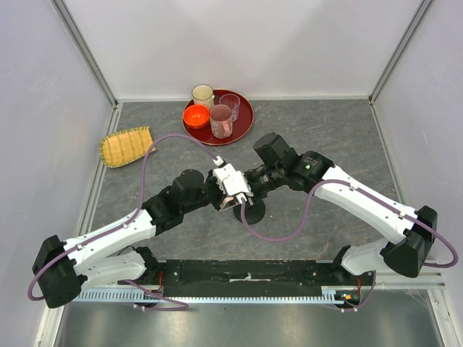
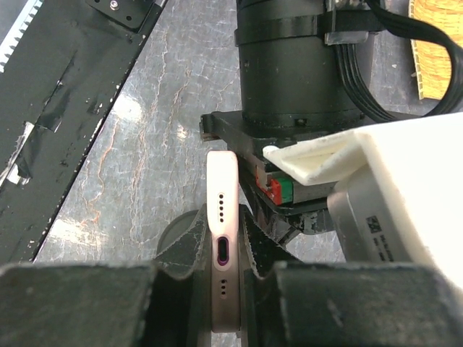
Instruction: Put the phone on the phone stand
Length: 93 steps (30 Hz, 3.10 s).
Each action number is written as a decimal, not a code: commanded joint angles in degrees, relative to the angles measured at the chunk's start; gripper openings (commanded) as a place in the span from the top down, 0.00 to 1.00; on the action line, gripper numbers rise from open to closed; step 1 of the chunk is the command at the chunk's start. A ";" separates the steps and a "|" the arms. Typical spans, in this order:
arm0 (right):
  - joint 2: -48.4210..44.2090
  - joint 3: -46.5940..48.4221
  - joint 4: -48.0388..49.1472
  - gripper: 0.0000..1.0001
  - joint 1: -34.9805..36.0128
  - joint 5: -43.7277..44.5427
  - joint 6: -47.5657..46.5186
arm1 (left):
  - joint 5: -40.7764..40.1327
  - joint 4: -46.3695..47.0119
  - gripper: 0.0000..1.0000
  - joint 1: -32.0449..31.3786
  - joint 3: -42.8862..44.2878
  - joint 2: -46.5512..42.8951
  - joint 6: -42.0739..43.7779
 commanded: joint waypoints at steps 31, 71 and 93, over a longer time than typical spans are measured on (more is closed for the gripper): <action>-1.43 0.02 -7.08 1.00 -1.44 21.22 40.12 | -29.94 -1.46 0.98 -0.48 1.65 -4.44 -12.81; 16.23 12.86 -24.74 1.00 8.67 74.59 70.11 | -28.73 -15.87 0.98 -1.36 2.43 -15.96 -32.24; 19.48 15.50 -24.22 1.00 11.21 73.70 68.09 | -24.69 -38.71 0.98 -1.36 19.83 -5.69 -38.22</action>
